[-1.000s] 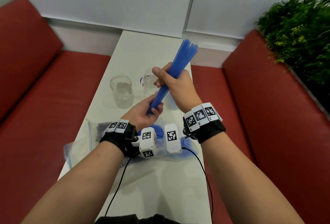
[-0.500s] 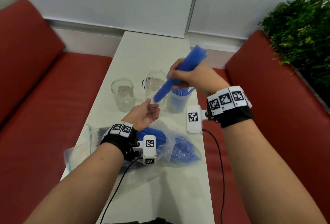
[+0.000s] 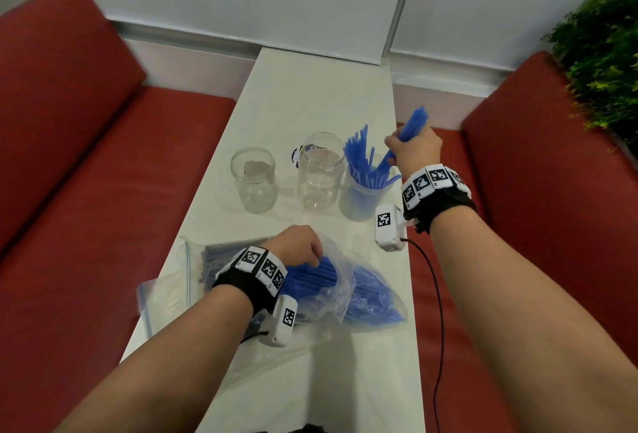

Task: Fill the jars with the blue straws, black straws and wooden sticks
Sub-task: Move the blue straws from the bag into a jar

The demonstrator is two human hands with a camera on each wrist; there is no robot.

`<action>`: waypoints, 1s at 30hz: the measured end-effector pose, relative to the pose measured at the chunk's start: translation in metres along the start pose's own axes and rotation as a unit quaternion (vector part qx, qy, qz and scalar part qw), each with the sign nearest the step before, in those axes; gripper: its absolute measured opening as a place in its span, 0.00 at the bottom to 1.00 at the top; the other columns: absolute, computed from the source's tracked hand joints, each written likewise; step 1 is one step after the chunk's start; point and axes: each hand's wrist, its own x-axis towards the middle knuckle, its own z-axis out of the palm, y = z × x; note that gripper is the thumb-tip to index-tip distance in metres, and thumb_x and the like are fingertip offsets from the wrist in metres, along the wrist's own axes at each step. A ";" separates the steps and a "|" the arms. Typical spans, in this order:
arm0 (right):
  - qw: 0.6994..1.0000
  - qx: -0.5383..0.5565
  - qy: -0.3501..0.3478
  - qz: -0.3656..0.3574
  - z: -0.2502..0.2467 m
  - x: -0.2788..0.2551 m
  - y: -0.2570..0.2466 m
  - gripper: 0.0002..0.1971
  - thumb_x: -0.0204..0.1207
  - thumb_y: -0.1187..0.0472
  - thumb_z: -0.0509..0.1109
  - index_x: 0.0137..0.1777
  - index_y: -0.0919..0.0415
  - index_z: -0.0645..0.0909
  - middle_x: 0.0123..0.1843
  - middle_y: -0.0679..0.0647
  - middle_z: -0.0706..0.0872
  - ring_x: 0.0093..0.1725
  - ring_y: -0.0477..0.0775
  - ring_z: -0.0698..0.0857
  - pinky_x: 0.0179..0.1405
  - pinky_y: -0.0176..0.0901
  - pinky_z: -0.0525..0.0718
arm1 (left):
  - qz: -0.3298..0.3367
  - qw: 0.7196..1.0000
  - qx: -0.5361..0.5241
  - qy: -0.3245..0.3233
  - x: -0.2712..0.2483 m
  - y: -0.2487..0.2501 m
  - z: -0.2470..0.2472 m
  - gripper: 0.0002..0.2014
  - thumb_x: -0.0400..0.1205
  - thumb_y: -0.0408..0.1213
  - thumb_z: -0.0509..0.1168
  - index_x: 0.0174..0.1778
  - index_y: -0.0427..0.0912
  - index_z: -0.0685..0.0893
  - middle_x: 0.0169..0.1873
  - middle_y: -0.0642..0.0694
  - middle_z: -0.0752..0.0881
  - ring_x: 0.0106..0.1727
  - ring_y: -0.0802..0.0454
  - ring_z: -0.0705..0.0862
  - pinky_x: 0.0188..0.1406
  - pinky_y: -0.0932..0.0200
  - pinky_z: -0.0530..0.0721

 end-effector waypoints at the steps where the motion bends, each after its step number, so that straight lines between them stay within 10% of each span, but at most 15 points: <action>1: 1.000 -0.007 -0.012 0.012 0.005 0.002 0.008 0.08 0.75 0.67 0.76 0.53 0.67 0.86 0.52 0.64 0.91 0.44 0.62 0.92 0.51 0.56 0.92 | 0.007 0.999 0.035 -0.015 0.002 -0.001 0.005 0.20 0.74 0.37 0.76 0.63 0.41 0.88 0.59 0.46 0.88 0.61 0.48 0.84 0.61 0.59 0.80; 8: 0.998 -0.021 -0.045 0.026 0.018 0.004 0.020 0.14 0.74 0.67 0.78 0.58 0.67 0.84 0.53 0.62 0.89 0.33 0.52 0.88 0.26 0.36 0.87 | 0.010 0.964 0.266 -0.028 0.009 -0.005 0.036 0.35 0.71 0.51 0.77 0.73 0.47 0.74 0.68 0.47 0.77 0.71 0.43 0.75 0.65 0.43 0.74; 14: 0.988 -0.069 0.036 -0.134 0.018 -0.006 0.017 0.21 0.76 0.58 0.75 0.69 0.53 0.78 0.64 0.54 0.84 0.62 0.54 0.84 0.62 0.51 0.82 | -0.013 0.952 0.307 0.017 0.007 -0.001 0.037 0.15 0.85 0.33 0.61 0.68 0.45 0.80 0.66 0.46 0.83 0.66 0.44 0.82 0.64 0.49 0.80; 18: 0.933 -0.247 -0.006 -0.260 0.034 -0.018 0.034 0.25 0.89 0.50 0.60 0.84 0.54 0.66 0.84 0.54 0.70 0.86 0.58 0.62 0.85 0.61 0.56 | -0.022 0.949 0.314 0.010 0.005 0.001 0.033 0.14 0.85 0.33 0.62 0.67 0.43 0.82 0.64 0.44 0.84 0.64 0.44 0.84 0.61 0.50 0.82; 21: 0.892 -0.384 -0.132 -0.199 0.041 -0.021 0.053 0.33 0.90 0.40 0.49 0.90 0.55 0.51 0.89 0.55 0.61 0.90 0.61 0.47 0.87 0.66 0.40 | -0.030 0.946 0.321 -0.012 0.004 0.003 0.030 0.12 0.86 0.33 0.61 0.64 0.39 0.83 0.61 0.42 0.86 0.60 0.43 0.85 0.58 0.50 0.83; 24: 0.914 -0.328 -0.090 -0.222 0.039 -0.026 0.051 0.34 0.89 0.41 0.53 0.90 0.53 0.51 0.90 0.57 0.55 0.90 0.62 0.44 0.86 0.67 0.36 | -0.038 0.941 0.336 -0.024 0.001 0.005 0.023 0.12 0.85 0.33 0.62 0.62 0.37 0.83 0.58 0.41 0.86 0.57 0.43 0.86 0.51 0.51 0.84; 27: 0.940 -0.145 -0.003 -0.309 0.036 -0.044 0.041 0.26 0.88 0.55 0.61 0.84 0.58 0.68 0.83 0.59 0.70 0.86 0.63 0.62 0.87 0.63 0.53 | -0.052 0.941 0.333 -0.023 -0.002 0.007 0.016 0.11 0.85 0.33 0.62 0.62 0.36 0.83 0.58 0.41 0.86 0.57 0.42 0.86 0.47 0.53 0.82; 30: 0.948 -0.036 -0.099 -0.302 0.040 -0.074 0.037 0.16 0.84 0.65 0.62 0.68 0.60 0.83 0.61 0.55 0.89 0.58 0.47 0.85 0.60 0.48 0.83 | -0.066 0.942 0.327 -0.022 -0.006 0.013 0.008 0.12 0.85 0.31 0.61 0.63 0.36 0.83 0.60 0.41 0.85 0.58 0.42 0.86 0.51 0.52 0.82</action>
